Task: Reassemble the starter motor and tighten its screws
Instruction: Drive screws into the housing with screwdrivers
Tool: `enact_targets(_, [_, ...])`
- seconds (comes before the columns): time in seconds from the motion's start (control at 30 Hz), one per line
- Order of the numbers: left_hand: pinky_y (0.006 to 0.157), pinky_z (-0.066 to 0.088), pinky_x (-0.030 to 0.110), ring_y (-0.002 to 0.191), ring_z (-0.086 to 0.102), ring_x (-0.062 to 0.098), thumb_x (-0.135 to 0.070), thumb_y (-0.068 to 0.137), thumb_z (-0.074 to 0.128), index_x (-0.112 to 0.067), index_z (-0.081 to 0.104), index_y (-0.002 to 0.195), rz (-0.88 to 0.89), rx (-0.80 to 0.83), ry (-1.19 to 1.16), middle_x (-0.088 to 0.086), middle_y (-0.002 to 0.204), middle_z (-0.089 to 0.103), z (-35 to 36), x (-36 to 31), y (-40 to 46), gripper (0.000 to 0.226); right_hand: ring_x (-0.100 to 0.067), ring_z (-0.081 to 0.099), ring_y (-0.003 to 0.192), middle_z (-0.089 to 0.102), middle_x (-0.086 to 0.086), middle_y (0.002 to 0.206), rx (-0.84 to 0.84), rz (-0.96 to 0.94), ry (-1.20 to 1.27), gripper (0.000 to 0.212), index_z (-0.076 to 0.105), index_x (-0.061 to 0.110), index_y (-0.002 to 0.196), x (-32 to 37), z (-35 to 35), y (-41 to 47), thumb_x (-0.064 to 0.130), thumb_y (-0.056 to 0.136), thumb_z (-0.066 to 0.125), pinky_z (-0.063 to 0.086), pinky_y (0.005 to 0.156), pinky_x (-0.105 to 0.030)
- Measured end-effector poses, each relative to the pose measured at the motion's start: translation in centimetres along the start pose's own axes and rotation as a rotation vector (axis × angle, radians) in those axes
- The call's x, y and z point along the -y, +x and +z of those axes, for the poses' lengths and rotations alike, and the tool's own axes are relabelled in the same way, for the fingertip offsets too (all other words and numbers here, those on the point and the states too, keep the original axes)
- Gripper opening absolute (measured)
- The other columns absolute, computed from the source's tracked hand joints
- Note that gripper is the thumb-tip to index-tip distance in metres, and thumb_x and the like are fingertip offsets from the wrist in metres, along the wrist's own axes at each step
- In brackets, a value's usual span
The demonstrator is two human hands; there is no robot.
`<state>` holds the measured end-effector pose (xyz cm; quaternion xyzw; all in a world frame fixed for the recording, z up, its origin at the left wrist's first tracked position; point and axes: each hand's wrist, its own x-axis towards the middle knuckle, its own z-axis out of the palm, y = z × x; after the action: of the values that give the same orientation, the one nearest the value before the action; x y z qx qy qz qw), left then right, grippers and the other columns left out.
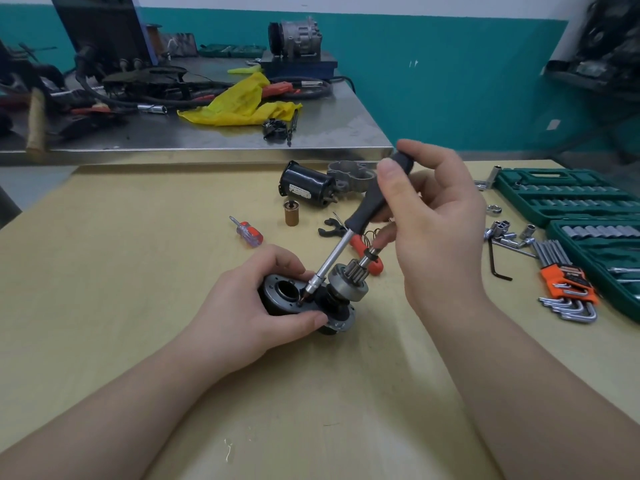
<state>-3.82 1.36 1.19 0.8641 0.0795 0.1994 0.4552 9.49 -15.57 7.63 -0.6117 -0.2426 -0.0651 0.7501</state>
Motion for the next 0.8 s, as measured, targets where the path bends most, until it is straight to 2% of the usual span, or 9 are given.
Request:
enact_targets(0.1, [0.074,0.052,0.009,0.09,0.073,0.002,-0.06,0.056,0.089,-0.041,0.066,0.104,-0.02,0.001,-0.008,-0.022,0.105,0.075,0.01,-0.04,0.12,0.057,-0.021,0.077,0.102,0.079,0.003,0.11,0.144,0.041,0.145,0.025,0.068,0.033,0.124,0.4,0.0,-0.01,0.025,0.101,0.061,0.067,0.076,-0.05])
enact_targets(0.17, [0.074,0.052,0.009,0.09,0.073,0.002,-0.061,0.056,0.088,-0.04,0.066,0.105,-0.017,0.004,-0.002,-0.022,0.104,0.075,0.0,-0.04,0.12,0.057,-0.031,0.076,0.11,0.078,-0.008,0.118,0.212,0.05,0.23,0.031,0.066,0.024,0.129,0.45,-0.21,0.16,0.016,0.101,0.057,0.063,0.094,-0.055])
enact_targets(0.2, [0.074,0.052,0.009,0.091,0.073,0.002,-0.061,0.056,0.089,-0.04,0.066,0.105,-0.015,0.007,0.001,-0.022,0.104,0.075,-0.02,-0.05,0.11,0.058,-0.034,0.076,0.11,0.077,-0.014,0.118,0.237,0.053,0.268,0.032,0.065,0.02,0.13,0.52,-0.35,0.23,0.013,0.1,0.056,0.061,0.098,-0.054])
enact_targets(0.3, [0.073,0.052,0.009,0.091,0.074,0.003,-0.06,0.057,0.09,-0.041,0.066,0.105,-0.025,0.009,-0.018,-0.022,0.104,0.076,-0.12,-0.04,0.21,0.057,-0.026,0.077,0.098,0.074,-0.01,0.103,0.264,0.068,0.333,0.03,0.064,0.017,0.127,0.64,-0.5,0.32,0.006,0.099,0.06,0.063,0.09,-0.051])
enact_targets(0.37, [0.074,0.051,0.008,0.09,0.073,0.002,-0.06,0.056,0.09,-0.042,0.065,0.104,-0.037,0.003,-0.047,-0.023,0.104,0.076,-0.13,-0.06,0.32,0.056,-0.022,0.077,0.088,0.07,-0.004,0.093,0.204,0.055,0.301,0.028,0.066,0.018,0.123,0.58,-0.39,0.25,0.006,0.099,0.066,0.065,0.08,-0.048])
enact_targets(0.47, [0.074,0.05,0.005,0.091,0.073,-0.002,-0.058,0.057,0.091,-0.041,0.064,0.103,-0.037,0.003,-0.068,-0.028,0.106,0.075,-0.07,-0.05,0.35,0.056,-0.026,0.078,0.077,0.072,-0.001,0.083,0.013,-0.034,0.041,0.021,0.07,0.028,0.111,0.18,-0.22,0.21,0.017,0.095,0.079,0.067,0.063,-0.048])
enact_targets(0.57, [0.074,0.049,0.004,0.092,0.073,-0.004,-0.057,0.058,0.091,-0.04,0.065,0.103,-0.026,0.0,-0.066,-0.03,0.107,0.075,0.01,-0.07,0.24,0.055,-0.028,0.077,0.069,0.073,-0.006,0.082,-0.072,-0.048,-0.118,0.02,0.067,0.034,0.103,-0.19,-0.38,0.45,0.03,0.092,0.083,0.066,0.057,-0.047])
enact_targets(0.67, [0.075,0.049,0.003,0.094,0.072,-0.005,-0.058,0.058,0.09,-0.043,0.065,0.103,-0.012,-0.006,-0.058,-0.03,0.107,0.075,0.02,-0.08,0.19,0.054,-0.028,0.079,0.078,0.075,-0.008,0.09,0.02,-0.008,-0.013,0.018,0.068,0.023,0.114,-0.02,-0.67,0.71,0.023,0.098,0.077,0.067,0.063,-0.045])
enact_targets(0.8, [0.074,0.05,0.006,0.094,0.073,0.001,-0.06,0.057,0.09,-0.043,0.066,0.104,-0.015,-0.006,-0.041,-0.025,0.106,0.075,-0.09,0.09,0.34,0.055,-0.035,0.077,0.105,0.072,-0.021,0.124,0.228,0.085,0.279,0.033,0.057,0.011,0.134,0.11,-0.7,0.45,0.006,0.102,0.056,0.065,0.078,-0.044])
